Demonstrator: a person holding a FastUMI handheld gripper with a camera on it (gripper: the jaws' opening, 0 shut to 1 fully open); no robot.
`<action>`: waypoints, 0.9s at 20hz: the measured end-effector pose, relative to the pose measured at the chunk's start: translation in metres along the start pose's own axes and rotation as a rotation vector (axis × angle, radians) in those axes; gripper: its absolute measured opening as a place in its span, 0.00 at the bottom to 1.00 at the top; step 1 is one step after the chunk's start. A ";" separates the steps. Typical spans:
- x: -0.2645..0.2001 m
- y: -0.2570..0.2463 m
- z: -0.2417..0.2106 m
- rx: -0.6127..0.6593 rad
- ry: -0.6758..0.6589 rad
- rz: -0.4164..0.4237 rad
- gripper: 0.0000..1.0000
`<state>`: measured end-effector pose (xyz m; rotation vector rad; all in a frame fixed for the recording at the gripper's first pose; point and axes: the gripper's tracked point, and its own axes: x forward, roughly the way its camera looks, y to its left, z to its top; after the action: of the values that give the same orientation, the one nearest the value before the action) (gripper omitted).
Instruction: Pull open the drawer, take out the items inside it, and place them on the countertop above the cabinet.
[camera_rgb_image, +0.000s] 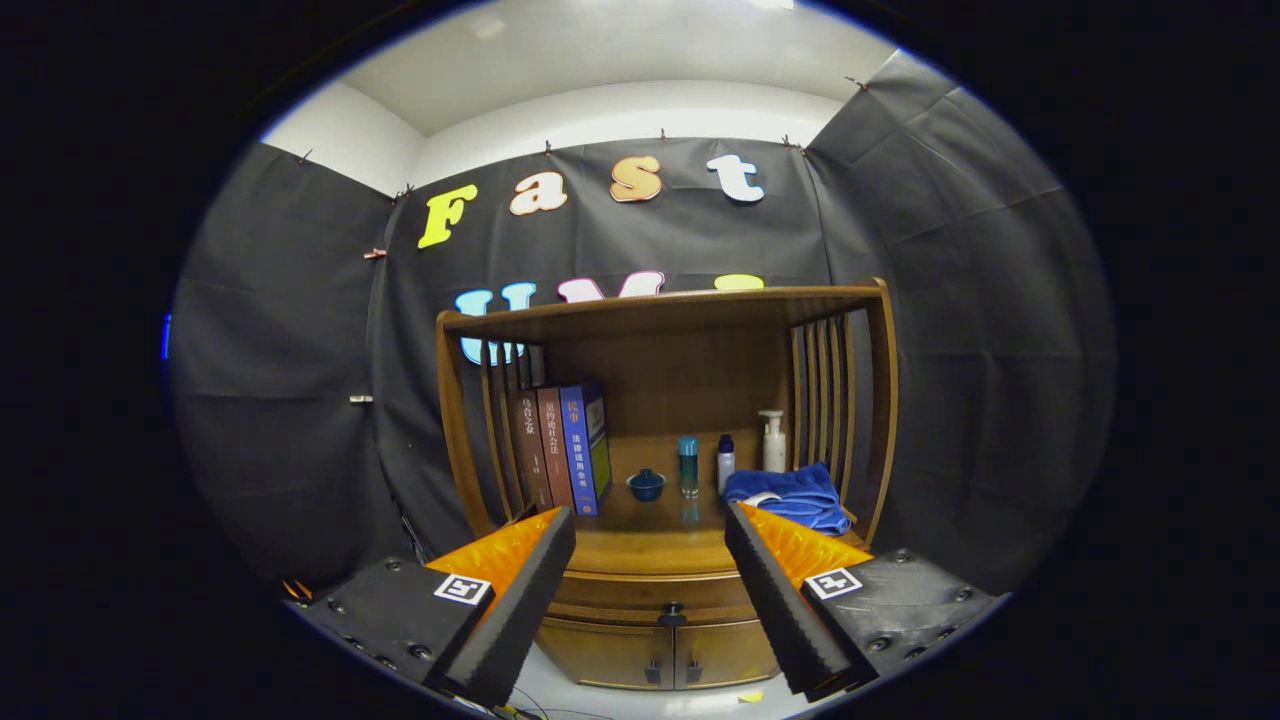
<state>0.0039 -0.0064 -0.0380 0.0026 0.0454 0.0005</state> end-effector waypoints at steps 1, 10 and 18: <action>0.003 -0.001 -0.007 0.006 0.010 0.000 0.98; 0.050 -0.005 -0.085 0.027 0.130 -0.020 0.99; 0.105 -0.018 -0.176 0.046 0.260 -0.051 0.99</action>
<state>0.1007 -0.0238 -0.2184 0.0471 0.3056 -0.0516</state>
